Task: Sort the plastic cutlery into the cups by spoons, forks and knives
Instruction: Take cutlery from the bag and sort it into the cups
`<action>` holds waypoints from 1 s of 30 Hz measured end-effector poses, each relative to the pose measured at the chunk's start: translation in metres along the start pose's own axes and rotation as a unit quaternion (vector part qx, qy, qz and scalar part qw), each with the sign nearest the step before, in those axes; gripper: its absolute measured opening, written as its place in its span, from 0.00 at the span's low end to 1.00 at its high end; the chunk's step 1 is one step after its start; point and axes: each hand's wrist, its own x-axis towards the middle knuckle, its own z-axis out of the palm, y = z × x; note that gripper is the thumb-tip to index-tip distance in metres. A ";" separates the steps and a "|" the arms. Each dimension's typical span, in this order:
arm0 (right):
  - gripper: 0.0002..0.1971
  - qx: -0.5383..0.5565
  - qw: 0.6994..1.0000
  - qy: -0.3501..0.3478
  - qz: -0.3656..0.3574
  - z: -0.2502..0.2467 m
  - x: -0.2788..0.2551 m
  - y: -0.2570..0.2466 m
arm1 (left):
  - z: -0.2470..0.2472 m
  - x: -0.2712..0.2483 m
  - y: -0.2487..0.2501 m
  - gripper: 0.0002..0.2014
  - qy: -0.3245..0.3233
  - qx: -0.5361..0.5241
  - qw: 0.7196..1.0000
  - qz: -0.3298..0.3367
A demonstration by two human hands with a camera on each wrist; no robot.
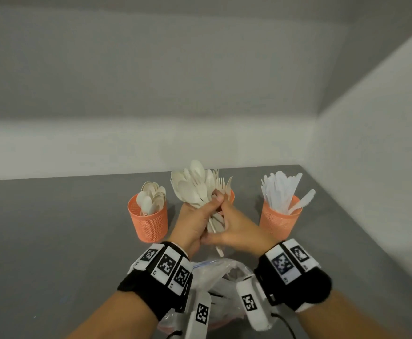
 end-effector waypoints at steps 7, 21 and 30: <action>0.37 0.077 0.995 0.026 0.059 0.025 0.015 0.000 | -0.018 -0.006 0.009 0.12 -0.052 0.063 0.996 -0.034; 0.09 0.441 0.883 -0.129 0.099 0.057 0.008 -0.017 | -0.066 -0.023 0.034 0.22 -0.149 0.095 0.981 -0.074; 0.05 0.257 0.948 -0.080 0.169 0.060 -0.003 -0.018 | -0.051 -0.027 0.031 0.04 -0.015 0.072 0.997 -0.015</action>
